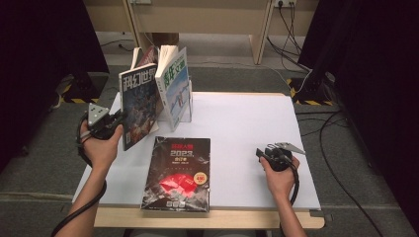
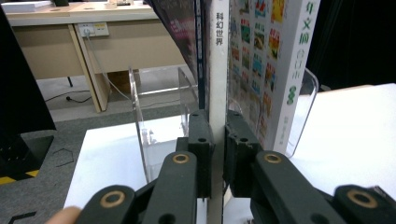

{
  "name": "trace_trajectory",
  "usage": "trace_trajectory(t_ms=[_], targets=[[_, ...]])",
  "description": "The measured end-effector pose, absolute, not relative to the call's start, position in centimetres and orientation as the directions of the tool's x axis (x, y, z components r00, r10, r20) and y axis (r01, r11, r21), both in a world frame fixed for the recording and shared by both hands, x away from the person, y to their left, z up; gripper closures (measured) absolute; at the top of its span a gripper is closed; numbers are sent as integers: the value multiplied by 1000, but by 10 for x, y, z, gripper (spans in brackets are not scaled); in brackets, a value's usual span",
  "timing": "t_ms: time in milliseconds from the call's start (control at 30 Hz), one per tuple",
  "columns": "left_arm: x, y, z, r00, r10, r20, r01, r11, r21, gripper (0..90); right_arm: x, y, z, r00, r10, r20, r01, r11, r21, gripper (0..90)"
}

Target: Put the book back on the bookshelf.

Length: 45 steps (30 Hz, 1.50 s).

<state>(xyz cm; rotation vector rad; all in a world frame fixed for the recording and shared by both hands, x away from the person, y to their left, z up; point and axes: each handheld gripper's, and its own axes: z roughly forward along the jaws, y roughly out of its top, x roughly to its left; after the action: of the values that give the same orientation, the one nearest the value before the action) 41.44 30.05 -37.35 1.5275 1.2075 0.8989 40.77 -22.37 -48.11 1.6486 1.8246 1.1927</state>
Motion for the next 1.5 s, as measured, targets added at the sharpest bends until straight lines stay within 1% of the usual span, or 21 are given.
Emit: trace_trajectory(t_ms=[400,500,533,667,700,767,800,933,1067,1233,1400,1500], targets=[[396,310,-391,229,973,-7,300,-64,952,813,408,-225,-481,-218,945,242,599,-66,798,585],[396,315,-396,219,976,-16,312,-54,949,792,408,-226,-482,-217,946,241,600,-65,797,585],[396,316,-397,216,976,-22,312,-47,949,772,408,-225,-482,-216,947,240,602,-65,796,585],[397,319,-399,209,977,-37,298,-27,954,747,407,-225,-482,-215,946,242,604,-66,794,585],[397,319,-399,210,977,-39,292,-25,956,751,407,-224,-482,-208,945,253,609,-77,789,584],[395,318,-398,201,979,-41,281,-18,959,768,408,-225,-482,-216,946,240,602,-64,796,584],[394,319,-398,211,976,-59,278,-2,960,777,407,-225,-482,-212,946,245,608,-69,791,584],[394,320,-399,207,977,-48,274,-11,962,812,407,-224,-483,-214,945,246,606,-68,792,584],[395,323,-399,222,972,-78,272,15,962,819,407,-225,-482,-217,946,243,604,-65,794,584],[394,323,-401,251,966,-65,255,-2,967,819,408,-224,-483,-216,946,241,606,-64,793,584],[394,323,-401,259,964,-58,253,-9,967,815,407,-222,-482,-214,945,249,612,-69,788,583],[395,323,-401,260,963,-70,252,2,968,810,408,-223,-484,-219,946,240,615,-58,787,581]])
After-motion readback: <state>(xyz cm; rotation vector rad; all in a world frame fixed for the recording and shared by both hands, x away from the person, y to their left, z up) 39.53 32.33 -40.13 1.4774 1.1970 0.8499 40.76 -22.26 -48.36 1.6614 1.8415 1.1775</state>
